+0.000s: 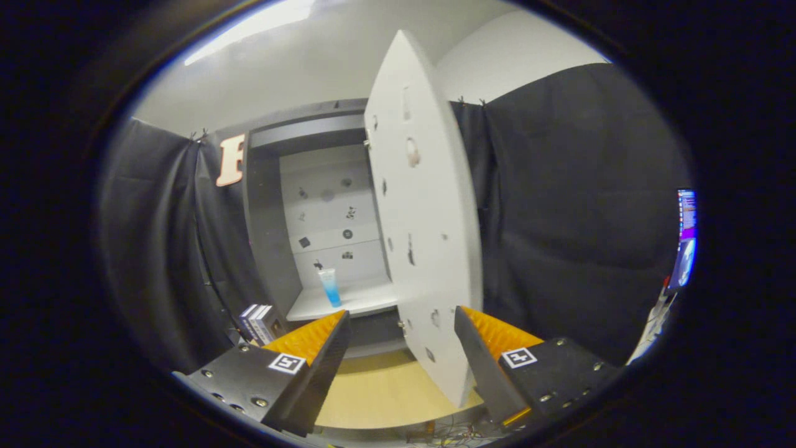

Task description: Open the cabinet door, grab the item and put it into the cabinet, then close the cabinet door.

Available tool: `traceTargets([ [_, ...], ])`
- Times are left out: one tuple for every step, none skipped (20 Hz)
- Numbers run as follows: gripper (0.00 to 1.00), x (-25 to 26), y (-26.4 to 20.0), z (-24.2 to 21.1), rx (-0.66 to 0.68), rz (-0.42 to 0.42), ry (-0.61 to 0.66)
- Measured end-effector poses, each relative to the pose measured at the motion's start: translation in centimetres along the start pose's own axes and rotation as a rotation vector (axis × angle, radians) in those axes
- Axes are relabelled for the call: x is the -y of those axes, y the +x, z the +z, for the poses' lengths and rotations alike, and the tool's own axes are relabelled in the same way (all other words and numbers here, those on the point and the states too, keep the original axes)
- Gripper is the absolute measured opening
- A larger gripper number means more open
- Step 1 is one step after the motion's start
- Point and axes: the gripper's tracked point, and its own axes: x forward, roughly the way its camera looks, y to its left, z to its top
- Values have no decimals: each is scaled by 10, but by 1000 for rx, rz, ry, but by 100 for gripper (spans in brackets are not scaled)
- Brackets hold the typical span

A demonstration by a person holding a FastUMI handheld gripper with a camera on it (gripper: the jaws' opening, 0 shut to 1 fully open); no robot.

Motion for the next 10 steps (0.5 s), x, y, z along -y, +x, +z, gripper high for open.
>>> traceTargets([
  [99,21,0,1,2,-25,2],
  [99,41,2,3,5,-45,2],
  [99,59,6,5,6,-59,3],
  [99,74,11,7,1,-68,3],
  [99,84,16,7,1,-61,-4],
  [99,93,25,8,-4,-55,-13],
  [99,100,35,8,-14,-41,-23],
  [99,106,45,9,-20,-27,-30],
  [99,106,56,11,-25,-3,-33],
  [99,101,63,11,-31,29,-31],
])
